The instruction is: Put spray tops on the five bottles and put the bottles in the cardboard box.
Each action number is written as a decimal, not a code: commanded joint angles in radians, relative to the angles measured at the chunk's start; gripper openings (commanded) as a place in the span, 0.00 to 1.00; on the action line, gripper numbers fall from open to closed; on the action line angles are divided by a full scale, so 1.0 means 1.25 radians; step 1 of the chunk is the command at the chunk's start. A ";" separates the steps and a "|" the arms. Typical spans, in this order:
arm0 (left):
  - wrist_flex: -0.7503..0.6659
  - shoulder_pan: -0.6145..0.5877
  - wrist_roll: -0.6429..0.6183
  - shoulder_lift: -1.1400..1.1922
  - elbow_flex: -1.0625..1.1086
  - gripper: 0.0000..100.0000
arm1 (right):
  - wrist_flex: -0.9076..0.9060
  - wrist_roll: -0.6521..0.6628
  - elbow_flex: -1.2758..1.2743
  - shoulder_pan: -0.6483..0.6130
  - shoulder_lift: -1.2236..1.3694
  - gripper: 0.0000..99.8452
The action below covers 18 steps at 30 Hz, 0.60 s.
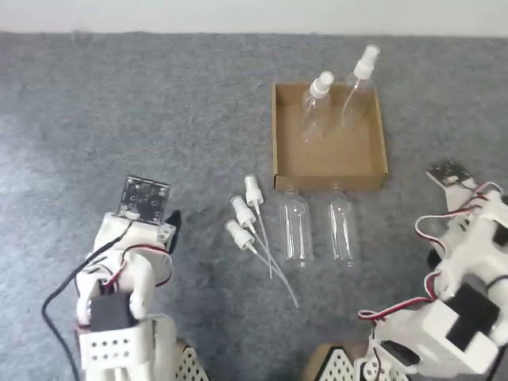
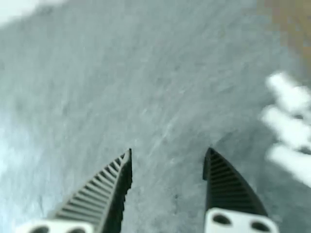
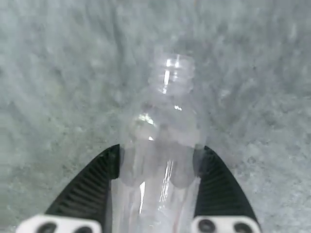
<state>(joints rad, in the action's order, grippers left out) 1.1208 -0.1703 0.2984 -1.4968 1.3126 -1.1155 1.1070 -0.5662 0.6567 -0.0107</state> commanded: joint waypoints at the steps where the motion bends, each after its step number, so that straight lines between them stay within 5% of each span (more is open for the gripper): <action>1: 0.086 0.065 0.010 0.117 -0.223 0.22 | 0.009 0.032 0.002 0.019 -0.053 0.07; 8: 0.092 0.161 -0.151 0.497 -0.456 0.22 | 0.008 0.032 0.002 0.020 -0.052 0.07; 13: 0.059 0.295 -0.286 0.718 -0.487 0.13 | 0.004 0.032 0.002 0.021 -0.052 0.07; 18: 0.009 0.325 -0.345 0.905 -0.488 0.14 | 0.004 0.031 0.002 0.021 -0.052 0.07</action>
<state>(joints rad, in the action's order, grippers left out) 1.1792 0.2194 -0.0928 -0.4611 0.7649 -1.1155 1.1285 -0.5662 0.6628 -0.0123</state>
